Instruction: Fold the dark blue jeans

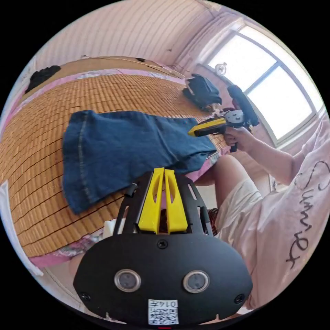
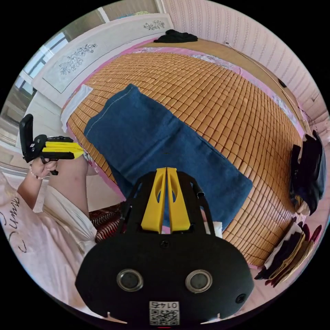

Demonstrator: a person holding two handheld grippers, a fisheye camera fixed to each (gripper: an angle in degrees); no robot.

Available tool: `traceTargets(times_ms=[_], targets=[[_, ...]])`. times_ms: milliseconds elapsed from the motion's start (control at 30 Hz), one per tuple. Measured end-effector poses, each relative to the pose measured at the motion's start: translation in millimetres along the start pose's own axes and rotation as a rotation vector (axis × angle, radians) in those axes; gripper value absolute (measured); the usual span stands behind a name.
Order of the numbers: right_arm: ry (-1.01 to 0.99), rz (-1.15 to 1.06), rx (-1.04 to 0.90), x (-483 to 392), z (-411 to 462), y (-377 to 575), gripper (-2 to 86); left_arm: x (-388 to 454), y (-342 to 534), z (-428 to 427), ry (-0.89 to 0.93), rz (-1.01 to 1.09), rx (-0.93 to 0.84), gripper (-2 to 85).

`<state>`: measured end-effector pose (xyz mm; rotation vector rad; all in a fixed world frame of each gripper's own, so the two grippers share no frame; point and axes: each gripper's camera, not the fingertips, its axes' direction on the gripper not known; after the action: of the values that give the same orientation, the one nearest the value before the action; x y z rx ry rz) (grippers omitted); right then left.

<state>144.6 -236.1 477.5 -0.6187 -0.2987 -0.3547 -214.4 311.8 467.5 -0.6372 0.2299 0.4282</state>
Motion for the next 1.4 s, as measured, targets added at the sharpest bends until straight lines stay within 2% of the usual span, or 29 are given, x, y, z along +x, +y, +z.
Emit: traceTargets(times_ms=[67, 133, 200, 300, 367, 467, 500, 533, 667, 733, 867, 933, 1033, 1133, 1167, 1400], targets=[[-0.068, -0.007, -0.072, -25.3, 24.8, 4.4, -0.5, 30.4, -26.3, 40.3, -0.003, 0.088, -0.039, -1.0], [-0.020, -0.027, -0.140, -38.7, 49.2, -0.9, -0.6, 42.6, -37.6, 70.7, -0.098, 0.103, -0.048, -1.0], [-0.011, -0.061, -0.121, -44.2, 49.0, -9.3, -0.7, 50.2, -46.2, 108.3, -0.159, 0.114, -0.211, -1.0], [-0.104, -0.171, -0.269, -43.1, 40.0, -48.2, -0.8, 66.7, -44.8, 123.7, -0.215, 0.193, -0.193, -1.0], [-0.131, -0.145, -0.143, -34.9, 21.1, -88.8, -0.7, 75.6, -43.0, 131.6, -0.236, 0.248, -0.193, -1.0], [-0.056, -0.127, -0.085, -37.2, 33.2, -147.0, -0.5, 78.6, -47.8, 141.1, -0.214, 0.219, -0.194, -1.0], [-0.041, -0.134, -0.100, -39.7, 41.8, -157.0, -0.5, 79.2, -49.1, 143.0, -0.210, 0.215, -0.197, -1.0], [0.000, -0.173, -0.200, -47.7, 70.1, -172.9, -0.5, 80.9, -51.2, 147.0, -0.204, 0.211, -0.201, -1.0], [0.064, -0.352, -0.355, -69.2, 82.3, -211.2, -0.5, 88.7, -55.4, 159.4, -0.203, 0.209, -0.192, -1.0], [0.137, -0.346, -0.316, -65.1, 79.0, -229.8, -0.5, 92.0, -57.4, 164.4, -0.201, 0.211, -0.188, -1.0], [0.031, -0.298, -0.416, -42.8, 101.7, -265.6, -0.7, 97.1, -66.5, 174.8, -0.173, 0.178, -0.201, -1.0], [0.013, -0.336, -0.429, -41.0, 105.2, -270.6, -0.7, 103.1, -76.3, 172.5, -0.168, 0.194, -0.201, -1.0], [0.004, -0.328, -0.448, -37.9, 112.3, -278.1, -0.8, 105.2, -103.9, 164.3, -0.259, 0.196, -0.120, -1.0], [0.006, -0.329, -0.466, -34.9, 120.1, -282.6, -0.8, 96.6, -131.5, 192.4, -0.372, 0.223, -0.169, -1.0], [-0.001, -0.322, -0.474, -32.0, 123.2, -283.8, -0.8, 92.9, -135.1, 216.3, -0.379, 0.258, -0.267, -1.0], [0.024, -0.345, -0.516, -23.0, 144.3, -280.0, -0.8, 124.2, -138.1, 211.4, -0.293, 0.427, -0.314, -1.0]])
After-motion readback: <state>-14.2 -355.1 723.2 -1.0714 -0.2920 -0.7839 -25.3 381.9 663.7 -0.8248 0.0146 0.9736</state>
